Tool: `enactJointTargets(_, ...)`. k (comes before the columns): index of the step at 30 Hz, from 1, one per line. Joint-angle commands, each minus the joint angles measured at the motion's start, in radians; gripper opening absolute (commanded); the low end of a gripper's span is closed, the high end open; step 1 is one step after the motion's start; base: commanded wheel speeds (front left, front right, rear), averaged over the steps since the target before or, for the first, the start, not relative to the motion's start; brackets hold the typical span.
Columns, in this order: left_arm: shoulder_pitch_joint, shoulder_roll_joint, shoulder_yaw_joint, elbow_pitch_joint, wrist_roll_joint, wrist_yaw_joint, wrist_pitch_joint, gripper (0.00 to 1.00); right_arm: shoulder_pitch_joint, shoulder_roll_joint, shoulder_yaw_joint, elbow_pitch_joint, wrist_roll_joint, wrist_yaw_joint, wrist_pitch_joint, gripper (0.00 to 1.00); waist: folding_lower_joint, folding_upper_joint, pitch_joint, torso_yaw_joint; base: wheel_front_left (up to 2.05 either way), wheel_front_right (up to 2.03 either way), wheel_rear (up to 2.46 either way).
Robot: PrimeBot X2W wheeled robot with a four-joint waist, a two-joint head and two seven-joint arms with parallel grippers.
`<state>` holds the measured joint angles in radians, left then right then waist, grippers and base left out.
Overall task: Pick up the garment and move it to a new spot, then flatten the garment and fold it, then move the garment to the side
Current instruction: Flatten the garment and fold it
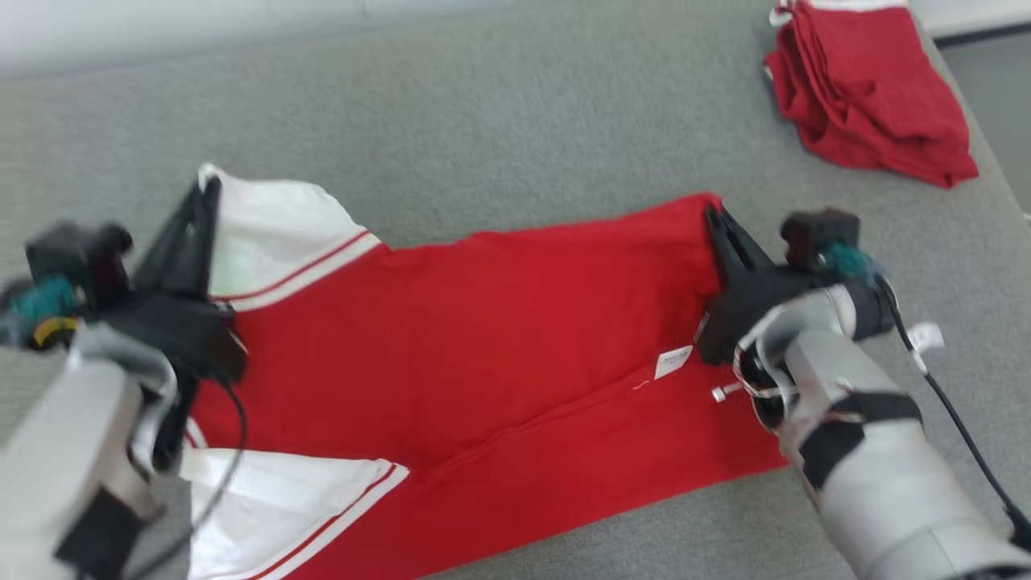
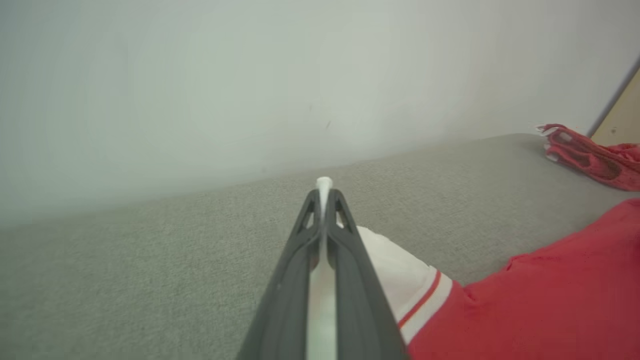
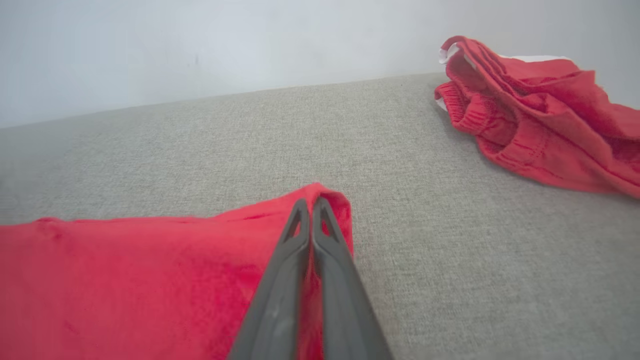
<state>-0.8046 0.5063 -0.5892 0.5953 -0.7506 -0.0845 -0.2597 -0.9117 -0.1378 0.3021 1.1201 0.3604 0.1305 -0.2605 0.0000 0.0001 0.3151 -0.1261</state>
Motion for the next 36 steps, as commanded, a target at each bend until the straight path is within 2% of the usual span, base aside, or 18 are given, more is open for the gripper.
enactJointTargets(1,0.05,-0.005,0.022,-0.046,0.001,0.013,-0.006,0.0,0.042,-0.013,-0.006,-0.034,0.015,0.001,-0.005,0.0,0.0,-0.0001,-0.044,0.027,0.0,0.0,0.0)
enactJointTargets(8,0.368,-0.043,0.147,-0.368,0.068,0.089,-0.005,0.0,0.233,-0.084,-0.045,-0.194,0.081,0.001,-0.005,0.0,0.0,-0.0001,-0.103,0.071,0.0,0.0,0.0)
enactJointTargets(12,0.555,-0.089,0.187,-0.481,0.111,0.101,-0.006,0.0,0.336,-0.117,-0.078,-0.26,0.118,0.001,-0.005,0.0,0.0,-0.0001,-0.128,0.101,0.0,0.0,0.0)
enactJointTargets(21,0.713,-0.19,0.251,-0.448,0.15,0.067,-0.006,0.0,0.476,-0.116,-0.113,-0.355,0.148,0.001,-0.005,0.0,0.0,-0.0001,-0.161,0.122,0.0,0.0,0.0)
enactJointTargets(29,0.759,-0.267,0.293,-0.336,0.213,0.02,-0.006,0.0,0.541,-0.117,-0.132,-0.337,0.17,0.001,-0.005,0.0,0.0,-0.0001,-0.18,0.139,0.0,0.0,0.0)
enactJointTargets(34,0.74,-0.292,0.316,-0.266,0.259,-0.002,-0.006,0.0,0.547,-0.109,-0.131,-0.318,0.161,0.001,-0.005,0.0,0.0,-0.0001,-0.187,0.142,0.0,0.0,0.0)
enactJointTargets(35,0.735,-0.302,0.323,-0.251,0.268,-0.005,-0.006,0.0,0.545,-0.107,-0.131,-0.315,0.159,0.001,-0.005,0.18,0.0,-0.0001,-0.189,0.142,0.0,0.0,0.0)
enactJointTargets(36,0.733,-0.306,0.328,-0.238,0.283,-0.009,-0.006,0.04,0.544,-0.108,-0.132,-0.313,0.155,0.001,-0.005,0.41,0.0,-0.0001,-0.191,0.141,0.0,0.0,0.0)
